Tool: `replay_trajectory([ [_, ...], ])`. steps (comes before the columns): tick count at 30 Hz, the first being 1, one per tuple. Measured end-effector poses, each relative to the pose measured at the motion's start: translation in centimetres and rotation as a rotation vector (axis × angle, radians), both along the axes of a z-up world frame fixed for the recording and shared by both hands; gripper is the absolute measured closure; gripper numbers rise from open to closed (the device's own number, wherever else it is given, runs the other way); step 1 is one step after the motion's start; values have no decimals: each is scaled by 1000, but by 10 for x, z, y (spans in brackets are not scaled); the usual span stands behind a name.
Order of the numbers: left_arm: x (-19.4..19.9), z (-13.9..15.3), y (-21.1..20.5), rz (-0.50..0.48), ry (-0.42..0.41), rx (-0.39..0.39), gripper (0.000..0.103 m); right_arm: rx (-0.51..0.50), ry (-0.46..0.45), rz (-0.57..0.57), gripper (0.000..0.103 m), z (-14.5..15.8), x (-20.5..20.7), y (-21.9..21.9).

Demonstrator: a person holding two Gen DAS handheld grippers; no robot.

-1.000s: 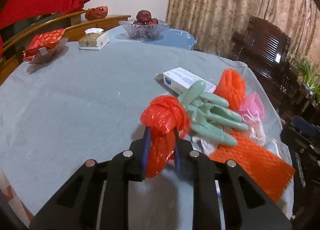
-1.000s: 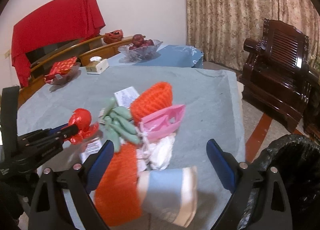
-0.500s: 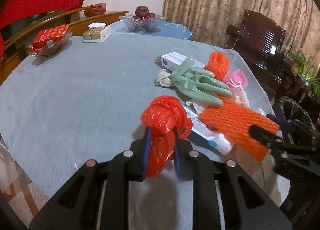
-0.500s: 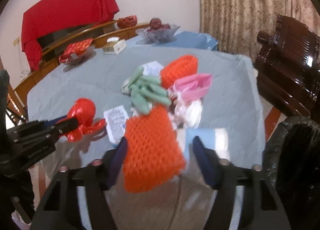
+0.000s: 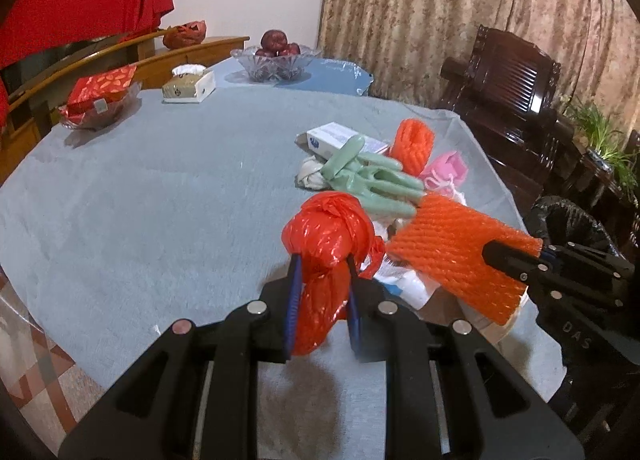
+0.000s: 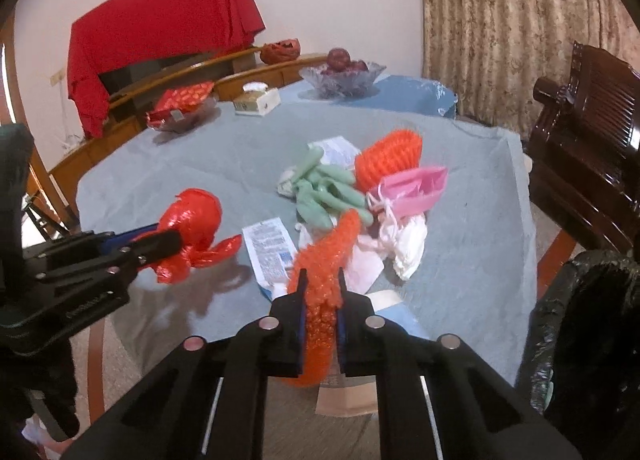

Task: Collect trash
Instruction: 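Grasp the red plastic bag with the left tool while the right tool grasps the orange mesh net, then carry the red bag and orange net over the bin and open both tools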

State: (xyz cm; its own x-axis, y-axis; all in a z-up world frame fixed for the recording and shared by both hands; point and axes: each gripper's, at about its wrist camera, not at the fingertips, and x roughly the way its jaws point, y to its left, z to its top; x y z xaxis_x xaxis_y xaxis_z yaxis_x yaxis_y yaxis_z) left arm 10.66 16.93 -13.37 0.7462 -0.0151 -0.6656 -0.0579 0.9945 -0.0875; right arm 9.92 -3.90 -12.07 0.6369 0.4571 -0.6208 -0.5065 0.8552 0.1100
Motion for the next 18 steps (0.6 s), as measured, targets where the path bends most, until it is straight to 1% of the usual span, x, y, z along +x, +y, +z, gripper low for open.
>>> replay_trajectory([
  [8,-9,19,-22,-35,-40,3,84,78,-44,-24,92,29,-13,-21],
  [14,-9,22,-37,-49,-46,7,84,79,-42,-79,92,27,7,-36],
  [18,-7,26,-41,-51,-46,0,84,100,-69,-103,92,39,14,-47],
])
